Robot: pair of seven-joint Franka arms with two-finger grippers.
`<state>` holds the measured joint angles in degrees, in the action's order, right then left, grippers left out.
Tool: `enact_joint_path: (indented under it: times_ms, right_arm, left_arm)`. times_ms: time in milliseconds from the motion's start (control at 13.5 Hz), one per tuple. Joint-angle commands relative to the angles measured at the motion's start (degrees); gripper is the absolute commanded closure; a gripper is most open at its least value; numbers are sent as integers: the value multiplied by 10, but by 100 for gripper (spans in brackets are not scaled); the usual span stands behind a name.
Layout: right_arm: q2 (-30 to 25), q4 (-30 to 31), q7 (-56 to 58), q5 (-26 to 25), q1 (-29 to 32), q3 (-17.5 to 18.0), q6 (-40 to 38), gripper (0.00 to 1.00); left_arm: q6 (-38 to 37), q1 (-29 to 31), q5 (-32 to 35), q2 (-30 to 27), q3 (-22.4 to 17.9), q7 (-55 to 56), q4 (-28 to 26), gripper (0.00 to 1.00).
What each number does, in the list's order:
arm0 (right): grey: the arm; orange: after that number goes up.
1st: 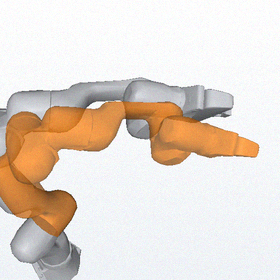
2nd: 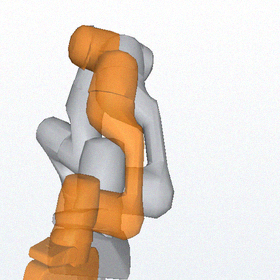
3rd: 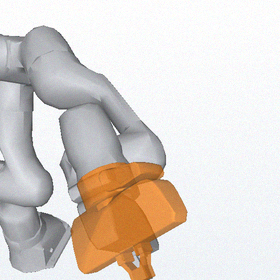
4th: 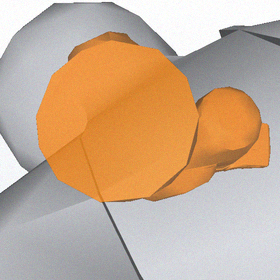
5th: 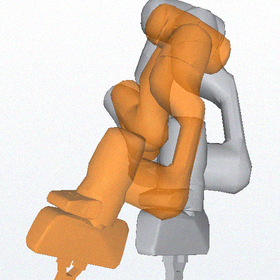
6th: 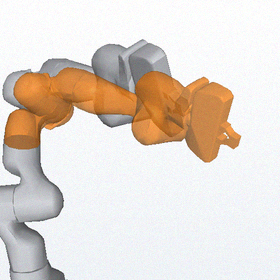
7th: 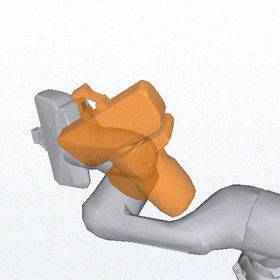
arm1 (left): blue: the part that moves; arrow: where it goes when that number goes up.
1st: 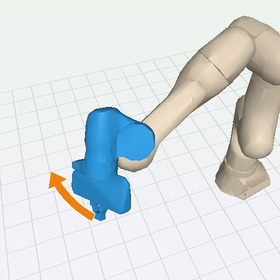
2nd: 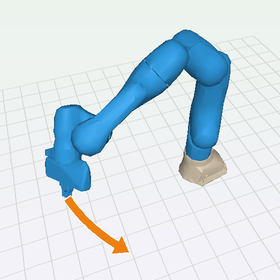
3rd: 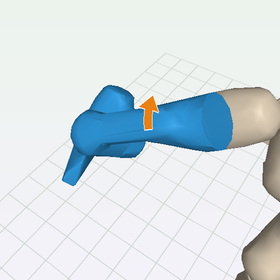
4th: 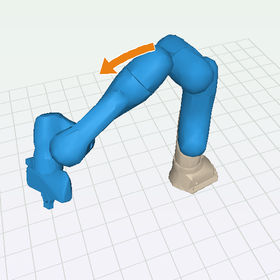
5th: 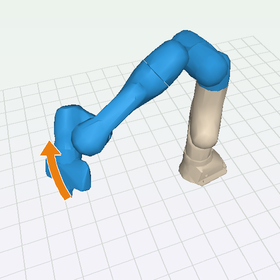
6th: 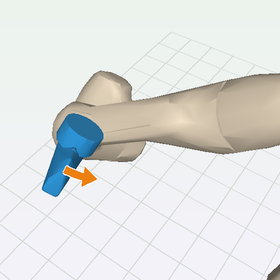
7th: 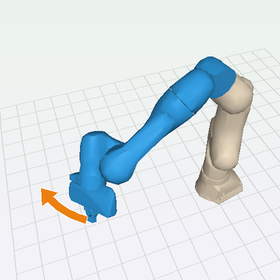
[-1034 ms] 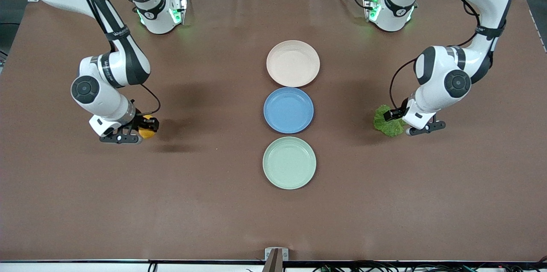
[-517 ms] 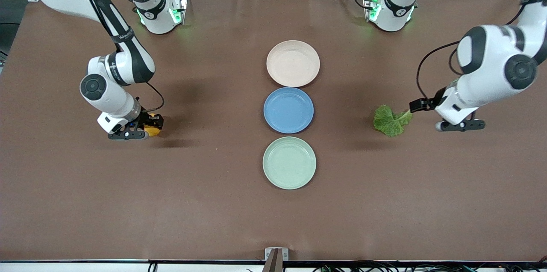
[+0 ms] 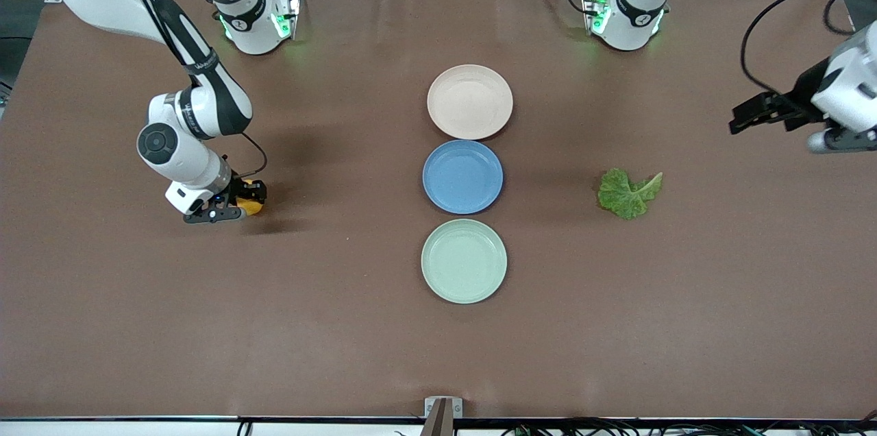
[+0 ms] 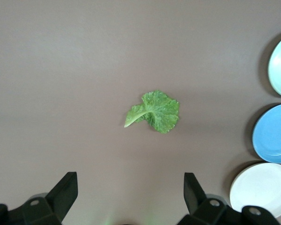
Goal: Pick lemon and lettuce from plates
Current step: 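Release the lettuce on the table with the left gripper and withdraw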
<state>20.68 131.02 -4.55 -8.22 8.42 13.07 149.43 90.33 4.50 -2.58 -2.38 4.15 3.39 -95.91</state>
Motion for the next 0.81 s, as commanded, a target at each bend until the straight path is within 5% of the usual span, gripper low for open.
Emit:
enact_joint_path:
  times_ms: [0,74,295,591,738]
  right_arm:
    - [-6,11,22,9,12,9,5,10]
    - [-6,8,20,9,12,9,4,0]
    - [-13,-21,19,9,11,10,-27,0]
    - [-18,-180,20,10,9,10,-247,0]
    - [-19,-226,21,10,12,10,-290,0]
  left_arm:
    - [-31,15,-7,15,2,-6,70,0]
    - [-37,16,-3,14,2,-2,73,0]
    - [-38,16,-5,17,1,-2,81,0]
    - [-38,16,-1,19,1,-1,85,0]
    - [-38,16,-1,22,0,-1,85,0]
